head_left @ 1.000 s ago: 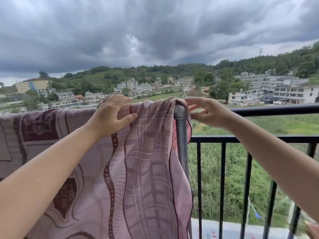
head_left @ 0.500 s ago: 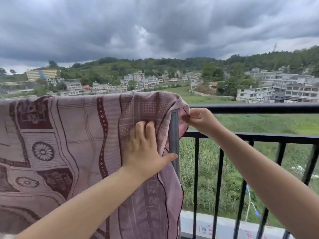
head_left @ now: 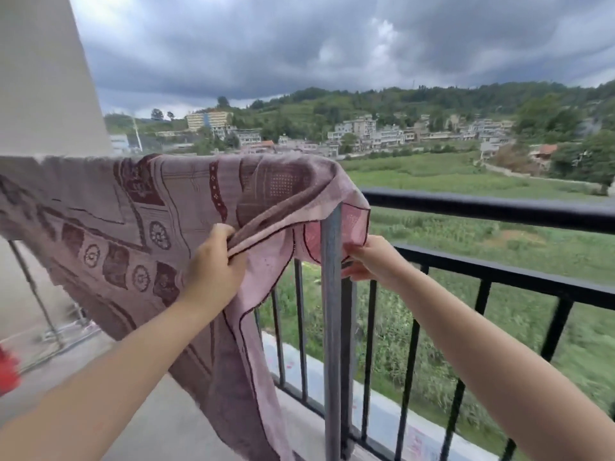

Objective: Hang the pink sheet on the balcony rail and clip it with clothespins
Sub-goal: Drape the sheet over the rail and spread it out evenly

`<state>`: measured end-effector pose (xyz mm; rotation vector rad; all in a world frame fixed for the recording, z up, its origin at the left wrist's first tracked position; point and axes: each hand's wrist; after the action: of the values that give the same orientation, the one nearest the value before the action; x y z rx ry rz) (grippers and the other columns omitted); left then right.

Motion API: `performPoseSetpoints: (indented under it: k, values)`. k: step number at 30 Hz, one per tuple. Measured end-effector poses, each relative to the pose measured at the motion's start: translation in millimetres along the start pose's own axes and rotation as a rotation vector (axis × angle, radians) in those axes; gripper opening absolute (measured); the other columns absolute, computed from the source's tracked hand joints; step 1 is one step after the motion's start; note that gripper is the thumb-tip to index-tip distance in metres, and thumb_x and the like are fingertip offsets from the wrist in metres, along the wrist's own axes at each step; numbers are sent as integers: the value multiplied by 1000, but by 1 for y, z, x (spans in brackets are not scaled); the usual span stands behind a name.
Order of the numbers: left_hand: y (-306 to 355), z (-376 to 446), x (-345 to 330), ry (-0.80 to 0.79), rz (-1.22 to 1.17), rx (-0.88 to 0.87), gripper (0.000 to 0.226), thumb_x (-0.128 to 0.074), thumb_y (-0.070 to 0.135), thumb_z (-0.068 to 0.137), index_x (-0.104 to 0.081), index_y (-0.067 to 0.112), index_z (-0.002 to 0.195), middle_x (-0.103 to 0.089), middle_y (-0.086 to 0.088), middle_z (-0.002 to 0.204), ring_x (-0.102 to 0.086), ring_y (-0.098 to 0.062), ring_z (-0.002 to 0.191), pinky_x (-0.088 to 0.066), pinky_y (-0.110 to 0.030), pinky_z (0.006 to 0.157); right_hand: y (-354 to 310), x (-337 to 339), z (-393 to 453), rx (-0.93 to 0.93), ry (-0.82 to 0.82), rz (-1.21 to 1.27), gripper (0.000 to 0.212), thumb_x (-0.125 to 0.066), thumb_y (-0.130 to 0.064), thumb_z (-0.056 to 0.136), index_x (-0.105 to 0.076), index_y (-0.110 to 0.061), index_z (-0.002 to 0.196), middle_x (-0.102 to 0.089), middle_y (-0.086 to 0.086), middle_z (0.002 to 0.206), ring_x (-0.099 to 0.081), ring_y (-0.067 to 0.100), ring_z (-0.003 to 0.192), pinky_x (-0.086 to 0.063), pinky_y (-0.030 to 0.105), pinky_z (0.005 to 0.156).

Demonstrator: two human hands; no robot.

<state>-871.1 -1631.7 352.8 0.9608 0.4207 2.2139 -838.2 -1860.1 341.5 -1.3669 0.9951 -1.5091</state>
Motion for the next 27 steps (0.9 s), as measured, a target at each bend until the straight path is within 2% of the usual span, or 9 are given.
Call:
performPoseSetpoints:
  k: [4,6,8,10,12,14,18,22,27]
  values:
    - [7,27,25,160,-128,75,9,-39,17,74,-40,14,82,-41,6,65,-42,-22,74,-33,-35,67,-12,21,9,-38,59,545,15,-39,-1,89,-51,-6,83,-61,6,62,-58,7,37,-43,13,34]
    - [12,39,37,176,-151,102,5,-41,12,80,-39,15,84,-43,4,70,-42,-20,80,-32,-33,71,-23,29,17,-36,54,840,24,-30,8,88,-50,-4,82,-60,4,47,-51,7,31,-39,13,30]
    - [17,45,46,165,-181,112,15,-39,5,82,-39,21,80,-43,3,74,-41,-18,83,-32,-33,73,-30,31,21,-56,118,892,30,-23,8,88,-50,-4,88,-59,0,40,-48,5,28,-37,12,28]
    - [25,49,53,185,-243,124,25,-35,1,80,-39,25,79,-46,-4,86,-40,-18,87,-32,-33,75,-34,32,17,-74,163,857,30,-23,7,89,-51,-3,88,-62,1,44,-54,7,34,-41,13,30]
    - [37,55,59,225,-310,142,26,-32,-5,79,-39,19,87,-44,-7,95,-40,-19,90,-33,-34,75,-38,33,9,-44,181,868,22,-32,10,87,-51,0,87,-67,12,73,-64,16,61,-55,18,48]
    - [53,64,68,256,-330,134,26,-31,-5,79,-39,17,92,-45,-6,95,-41,-19,90,-33,-31,75,-41,38,0,116,195,594,26,-45,13,81,-48,-1,103,-59,16,102,-60,19,83,-56,24,73]
    - [82,89,93,290,-379,74,22,-33,-3,82,-38,15,93,-45,0,85,-42,-18,90,-36,-25,66,-53,50,-11,484,313,-755,82,-69,-3,70,-22,-10,137,-44,14,122,-48,23,107,-39,31,101]
    - [103,107,105,295,-381,61,21,-33,-1,83,-38,15,94,-45,-5,99,-42,-18,91,-36,-23,67,-73,64,-8,556,553,-1140,16,-51,-1,84,-58,6,96,-58,21,98,-55,31,94,-49,36,88]
    - [121,119,100,288,-373,65,20,-32,0,83,-37,15,95,-44,-2,97,-41,-17,91,-30,-11,60,-92,92,6,500,674,-1279,23,-39,6,84,-61,7,85,-62,22,88,-60,33,84,-50,38,73]
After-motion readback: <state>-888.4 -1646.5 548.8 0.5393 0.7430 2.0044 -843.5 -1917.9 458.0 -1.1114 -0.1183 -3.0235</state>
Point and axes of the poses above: each hand's wrist, its own z-axis towards the middle knuckle, its own x-axis out of the back of the hand, y = z × x
